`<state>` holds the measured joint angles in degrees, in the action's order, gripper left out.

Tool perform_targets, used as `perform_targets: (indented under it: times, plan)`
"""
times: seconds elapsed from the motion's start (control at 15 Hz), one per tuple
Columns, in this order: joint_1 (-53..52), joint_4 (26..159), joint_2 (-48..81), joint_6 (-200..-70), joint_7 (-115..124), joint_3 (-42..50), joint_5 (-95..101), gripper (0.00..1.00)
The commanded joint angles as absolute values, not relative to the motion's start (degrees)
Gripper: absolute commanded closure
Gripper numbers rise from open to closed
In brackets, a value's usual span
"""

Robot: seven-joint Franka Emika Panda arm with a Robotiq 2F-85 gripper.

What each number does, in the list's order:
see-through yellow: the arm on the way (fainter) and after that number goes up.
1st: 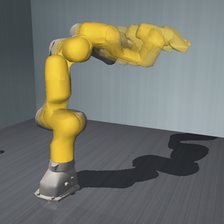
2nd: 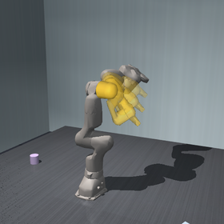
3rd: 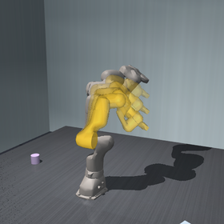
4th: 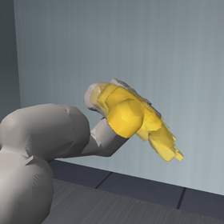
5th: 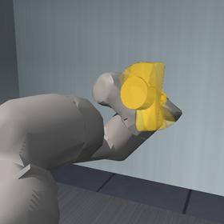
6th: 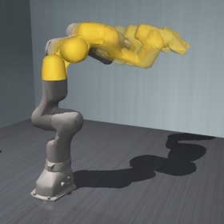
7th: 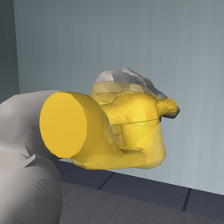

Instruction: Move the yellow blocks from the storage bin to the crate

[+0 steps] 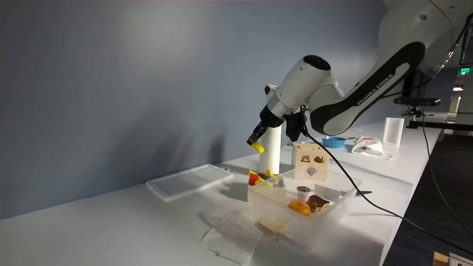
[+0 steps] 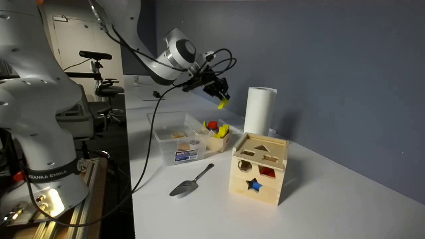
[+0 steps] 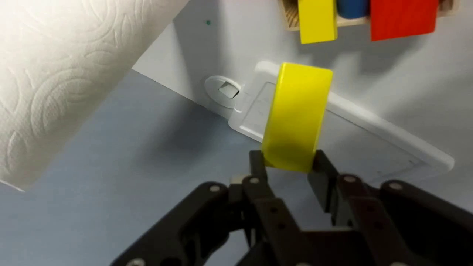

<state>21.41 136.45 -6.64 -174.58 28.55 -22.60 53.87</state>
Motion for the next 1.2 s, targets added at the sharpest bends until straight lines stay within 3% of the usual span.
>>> perform_targets:
  times: [0.0, 1.13]
  plan:
    - [24.20, 134.25, -3.30, -177.07, 34.34, -23.26, 61.72, 0.90]
    - [23.52, 132.10, 5.49, -176.62, 54.98, -21.66, 83.75, 0.90]
